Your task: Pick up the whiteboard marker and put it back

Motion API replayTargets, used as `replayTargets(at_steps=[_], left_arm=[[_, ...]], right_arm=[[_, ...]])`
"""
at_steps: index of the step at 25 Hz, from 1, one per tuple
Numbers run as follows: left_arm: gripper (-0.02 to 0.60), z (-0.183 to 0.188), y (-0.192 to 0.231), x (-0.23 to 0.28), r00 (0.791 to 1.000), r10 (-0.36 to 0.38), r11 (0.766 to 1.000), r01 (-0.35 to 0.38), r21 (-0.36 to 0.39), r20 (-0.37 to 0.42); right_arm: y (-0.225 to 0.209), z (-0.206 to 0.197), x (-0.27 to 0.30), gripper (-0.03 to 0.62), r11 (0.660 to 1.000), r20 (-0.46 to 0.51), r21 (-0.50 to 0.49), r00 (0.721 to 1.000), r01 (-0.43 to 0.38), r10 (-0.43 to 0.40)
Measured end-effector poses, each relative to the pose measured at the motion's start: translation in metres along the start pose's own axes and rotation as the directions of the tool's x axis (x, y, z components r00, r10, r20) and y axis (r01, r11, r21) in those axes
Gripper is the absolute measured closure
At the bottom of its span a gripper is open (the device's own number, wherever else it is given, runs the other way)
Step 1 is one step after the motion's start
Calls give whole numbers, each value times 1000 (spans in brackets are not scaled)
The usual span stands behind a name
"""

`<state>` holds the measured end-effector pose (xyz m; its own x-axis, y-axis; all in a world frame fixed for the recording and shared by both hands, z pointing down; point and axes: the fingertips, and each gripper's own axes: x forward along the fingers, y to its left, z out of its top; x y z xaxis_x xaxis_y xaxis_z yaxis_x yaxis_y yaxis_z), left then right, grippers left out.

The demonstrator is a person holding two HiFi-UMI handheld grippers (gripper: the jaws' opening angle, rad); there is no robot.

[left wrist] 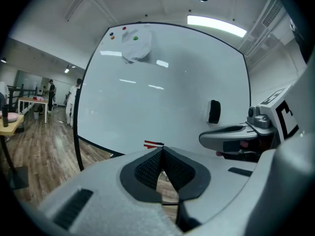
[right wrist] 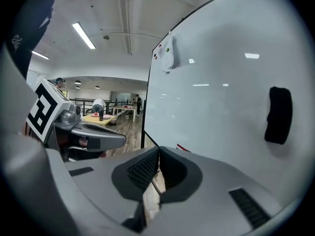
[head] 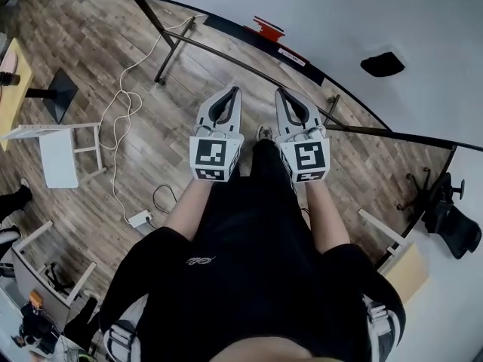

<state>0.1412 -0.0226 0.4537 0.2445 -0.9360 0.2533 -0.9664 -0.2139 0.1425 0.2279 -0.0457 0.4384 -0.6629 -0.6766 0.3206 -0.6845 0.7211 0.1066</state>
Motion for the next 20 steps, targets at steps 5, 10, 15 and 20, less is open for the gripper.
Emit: replayTargets(at_steps=[5, 10, 15, 20], left_arm=[[574, -18, 0, 40, 998, 38, 998, -40, -38, -44], [574, -35, -6, 75, 991, 81, 993, -89, -83, -103], [574, -52, -5, 98, 980, 135, 983, -151, -107, -146], [574, -77, 1, 113, 967, 182, 965, -211, -157, -179]], right_arm=[[-28, -34, 33, 589, 996, -112, -64, 992, -60, 52], [-61, -60, 62, 589, 987, -209, -117, 974, -108, 82], [-96, -92, 85, 589, 955, -321, -270, 947, -120, 29], [-120, -127, 108, 591, 923, -412, -364, 910, -125, -39]])
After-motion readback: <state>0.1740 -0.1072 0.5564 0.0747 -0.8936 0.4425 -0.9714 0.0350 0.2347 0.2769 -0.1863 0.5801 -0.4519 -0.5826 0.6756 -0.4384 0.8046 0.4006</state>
